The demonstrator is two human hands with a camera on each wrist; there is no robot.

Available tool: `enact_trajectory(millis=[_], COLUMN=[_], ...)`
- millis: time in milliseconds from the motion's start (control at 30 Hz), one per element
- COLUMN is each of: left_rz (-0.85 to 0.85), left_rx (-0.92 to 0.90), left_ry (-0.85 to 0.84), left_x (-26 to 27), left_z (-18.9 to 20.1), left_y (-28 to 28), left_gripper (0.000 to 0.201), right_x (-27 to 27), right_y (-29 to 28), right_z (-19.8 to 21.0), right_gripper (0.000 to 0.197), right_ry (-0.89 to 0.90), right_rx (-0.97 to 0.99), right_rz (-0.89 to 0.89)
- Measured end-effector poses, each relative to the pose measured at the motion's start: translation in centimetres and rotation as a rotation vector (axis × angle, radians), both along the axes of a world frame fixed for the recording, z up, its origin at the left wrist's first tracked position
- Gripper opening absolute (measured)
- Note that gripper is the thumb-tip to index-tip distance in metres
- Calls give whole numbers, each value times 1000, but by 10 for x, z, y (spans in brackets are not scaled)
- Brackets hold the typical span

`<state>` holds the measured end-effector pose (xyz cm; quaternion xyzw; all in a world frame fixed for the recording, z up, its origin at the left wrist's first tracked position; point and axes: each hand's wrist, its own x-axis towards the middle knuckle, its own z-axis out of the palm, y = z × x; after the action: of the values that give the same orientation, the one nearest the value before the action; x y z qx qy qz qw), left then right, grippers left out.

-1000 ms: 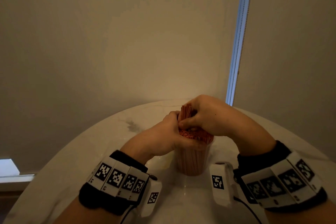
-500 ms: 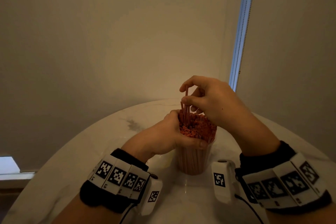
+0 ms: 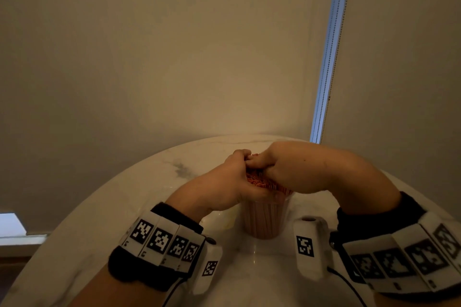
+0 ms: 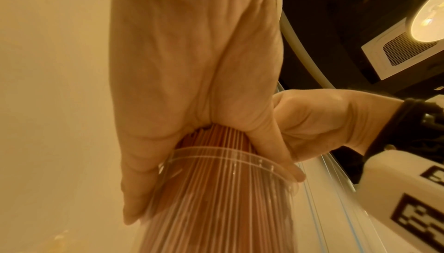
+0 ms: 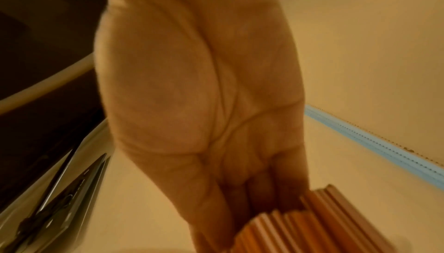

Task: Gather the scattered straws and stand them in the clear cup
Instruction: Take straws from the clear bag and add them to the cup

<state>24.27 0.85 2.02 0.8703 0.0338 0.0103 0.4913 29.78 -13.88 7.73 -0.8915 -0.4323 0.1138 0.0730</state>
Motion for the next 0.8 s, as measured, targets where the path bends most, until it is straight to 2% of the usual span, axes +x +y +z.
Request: enact_trajectory(millis=[67,167,300,433,500,633,700,800], left_rz=[-1,-2,5,-3,-16,-11,-10,-5], left_rx=[-9,-2,29,10,-28,-14,25,63], left_ry=[-2,3,7,22,19,53,60,68], left_x=[0,0,1,0,1,1,1,2], left_z=[-1,0,0,2,1,1,1,2], left_y=[0,0,2,0,0,3,5,8], left_gripper=[99,102,106,98,92,125,132,134], right_x=[0,7,14,19,19,16,17,15], right_y=[-1,-3,5,10,6,-1,3,15], right_z=[3,5,-7,-13,-13,-9,-9,-12], right_gripper=[49,32,7,21,26,9,8,4], right_ry=[6,-63,-66,-88,-26,64,10,-190], right_rx=[65,373,297,328,318,250,286,304], right_rz=[-40,-135,-191,-190,-149,-103,-179,-257])
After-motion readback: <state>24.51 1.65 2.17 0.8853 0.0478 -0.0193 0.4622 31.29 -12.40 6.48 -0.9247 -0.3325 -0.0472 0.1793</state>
